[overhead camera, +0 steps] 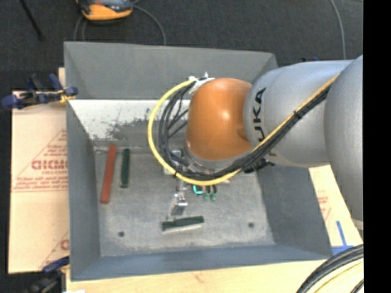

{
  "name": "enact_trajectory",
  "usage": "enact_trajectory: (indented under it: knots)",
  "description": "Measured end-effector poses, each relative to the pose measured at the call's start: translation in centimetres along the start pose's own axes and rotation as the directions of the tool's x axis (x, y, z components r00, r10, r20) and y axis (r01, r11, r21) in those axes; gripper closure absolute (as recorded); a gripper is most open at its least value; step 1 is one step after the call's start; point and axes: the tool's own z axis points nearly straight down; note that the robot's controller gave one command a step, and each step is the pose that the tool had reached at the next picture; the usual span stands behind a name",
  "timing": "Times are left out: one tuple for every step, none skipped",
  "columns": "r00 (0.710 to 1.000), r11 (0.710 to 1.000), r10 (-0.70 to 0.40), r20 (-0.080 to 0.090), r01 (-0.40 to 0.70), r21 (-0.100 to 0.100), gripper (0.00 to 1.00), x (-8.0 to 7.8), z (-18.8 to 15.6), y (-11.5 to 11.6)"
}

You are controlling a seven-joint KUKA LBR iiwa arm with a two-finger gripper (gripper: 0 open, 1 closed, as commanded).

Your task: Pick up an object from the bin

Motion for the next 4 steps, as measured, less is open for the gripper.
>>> enact_trajectory:
  knots:
    - [1.0, 1.0, 0.003, 0.008, -0.003, -0.001, 0.0, -0.2, -0.4, 0.0]
    - [0.974, 0.975, -0.224, 0.022, 0.224, 0.0, 1.0, 4.7, 8.1, -4.2]
    - [0.975, 0.975, -0.222, 0.022, 0.222, 0.0, 1.0, 4.7, 8.1, -4.2]
    - [0.974, 0.974, -0.228, 0.009, 0.228, 0.002, 1.0, 2.6, -5.2, -4.1]
